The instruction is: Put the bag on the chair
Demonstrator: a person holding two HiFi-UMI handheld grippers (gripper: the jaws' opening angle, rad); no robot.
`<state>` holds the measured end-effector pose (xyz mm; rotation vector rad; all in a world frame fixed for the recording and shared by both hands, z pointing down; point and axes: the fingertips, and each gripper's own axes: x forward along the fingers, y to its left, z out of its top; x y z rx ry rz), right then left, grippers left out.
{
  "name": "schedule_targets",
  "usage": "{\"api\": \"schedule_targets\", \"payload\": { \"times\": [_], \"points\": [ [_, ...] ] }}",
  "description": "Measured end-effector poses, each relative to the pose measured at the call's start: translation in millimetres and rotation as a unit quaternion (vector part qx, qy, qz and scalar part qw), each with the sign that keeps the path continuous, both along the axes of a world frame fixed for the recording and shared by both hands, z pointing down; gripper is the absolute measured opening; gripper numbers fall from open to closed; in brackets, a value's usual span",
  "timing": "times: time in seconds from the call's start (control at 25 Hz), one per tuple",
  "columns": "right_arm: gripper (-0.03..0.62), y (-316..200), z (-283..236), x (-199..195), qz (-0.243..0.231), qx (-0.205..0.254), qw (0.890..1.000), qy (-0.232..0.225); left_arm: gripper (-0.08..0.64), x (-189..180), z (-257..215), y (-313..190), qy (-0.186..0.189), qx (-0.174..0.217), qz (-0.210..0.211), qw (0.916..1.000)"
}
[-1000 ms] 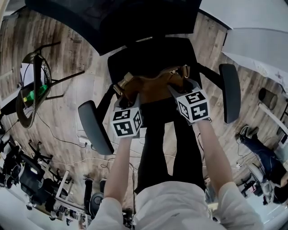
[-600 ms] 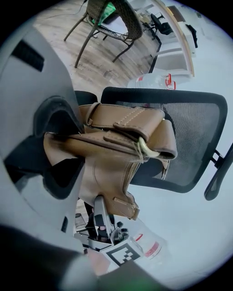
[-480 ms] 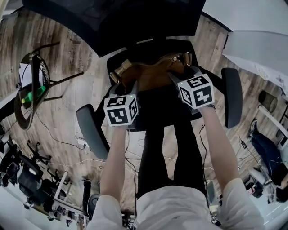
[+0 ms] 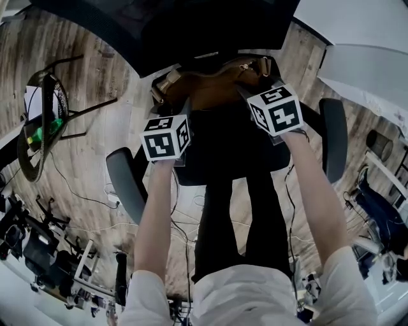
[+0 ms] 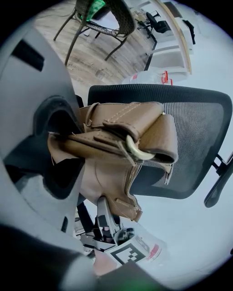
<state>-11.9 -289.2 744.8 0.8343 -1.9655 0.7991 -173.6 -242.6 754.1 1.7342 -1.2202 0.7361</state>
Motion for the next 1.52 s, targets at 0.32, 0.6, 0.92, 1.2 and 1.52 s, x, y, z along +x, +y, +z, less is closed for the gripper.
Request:
{"api": "schedule_targets", "payload": {
  "times": [0.32,0.6,0.92,1.2,1.52],
  "points": [
    [0.209,-17,12,-2,-0.005,0.002,1.000,0.006,0.146,-4,12,-21,-0.017,0.007,0.015,0.9997],
    [0.209,-30,20,-5,0.000,0.014,1.000,0.018,0.149,-9,26,-33,-0.023,0.009,0.009,0.9996],
    [0.212,-42,24,-10,0.035,0.005,0.999,0.009,0.152,-15,34,-42,-0.032,0.018,-0.008,0.9993],
    [0.244,-50,27,-8,0.061,-0.002,0.998,-0.015,0.153,-13,36,-47,-0.030,0.023,-0.004,0.9993],
    [0.279,-47,26,-7,0.070,-0.004,0.997,-0.026,0.169,-15,37,-46,-0.031,0.030,-0.004,0.9990]
  ]
}}
